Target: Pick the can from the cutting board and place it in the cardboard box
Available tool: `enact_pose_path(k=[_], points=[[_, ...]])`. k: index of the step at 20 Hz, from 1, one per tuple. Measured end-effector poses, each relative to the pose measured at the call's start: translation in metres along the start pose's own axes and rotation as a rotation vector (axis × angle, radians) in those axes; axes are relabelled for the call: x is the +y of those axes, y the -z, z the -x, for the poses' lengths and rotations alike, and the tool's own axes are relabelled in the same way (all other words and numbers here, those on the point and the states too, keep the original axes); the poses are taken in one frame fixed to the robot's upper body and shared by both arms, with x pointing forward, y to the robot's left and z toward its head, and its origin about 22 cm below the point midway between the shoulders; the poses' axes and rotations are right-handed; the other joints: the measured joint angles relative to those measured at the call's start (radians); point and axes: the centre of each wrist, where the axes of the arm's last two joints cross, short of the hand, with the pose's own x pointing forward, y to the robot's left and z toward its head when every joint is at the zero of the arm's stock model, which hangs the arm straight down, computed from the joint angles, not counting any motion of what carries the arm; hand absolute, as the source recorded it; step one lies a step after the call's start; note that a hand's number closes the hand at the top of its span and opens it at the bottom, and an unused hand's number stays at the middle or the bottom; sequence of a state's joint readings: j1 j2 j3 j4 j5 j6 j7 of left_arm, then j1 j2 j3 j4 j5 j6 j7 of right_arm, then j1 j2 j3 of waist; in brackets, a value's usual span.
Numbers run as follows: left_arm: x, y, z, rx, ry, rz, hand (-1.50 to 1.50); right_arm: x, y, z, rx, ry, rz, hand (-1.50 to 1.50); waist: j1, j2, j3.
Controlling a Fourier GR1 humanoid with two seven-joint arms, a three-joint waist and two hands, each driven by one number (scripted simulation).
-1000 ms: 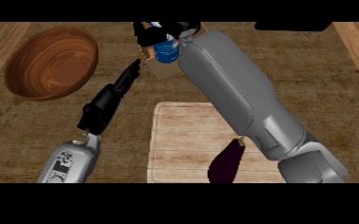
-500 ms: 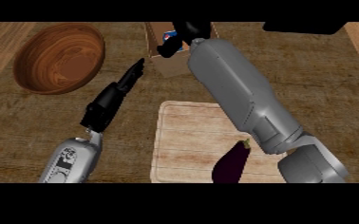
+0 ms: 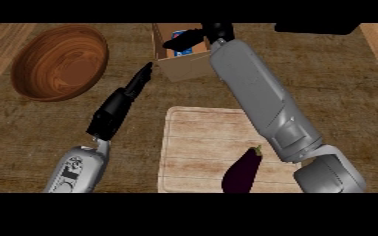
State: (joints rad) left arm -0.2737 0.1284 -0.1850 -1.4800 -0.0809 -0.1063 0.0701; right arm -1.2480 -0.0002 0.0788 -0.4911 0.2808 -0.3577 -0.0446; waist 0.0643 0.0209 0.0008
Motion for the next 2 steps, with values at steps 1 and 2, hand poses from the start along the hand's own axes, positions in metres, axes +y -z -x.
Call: enact_pose_path(k=[1, 2], points=[[-0.0002, -0.0014, 0.0009, 0.004, 0.001, 0.002, 0.00, -0.0028, -0.0002, 0.0032, 0.001, 0.053, 0.026, -1.50, 0.000, 0.000, 0.000], [-0.0012, -0.0022, 0.0011, 0.004, 0.000, 0.002, 0.00, -0.0096, 0.0019, 0.0044, -0.001, 0.103, 0.045, -1.50, -0.004, -0.001, 0.000]])
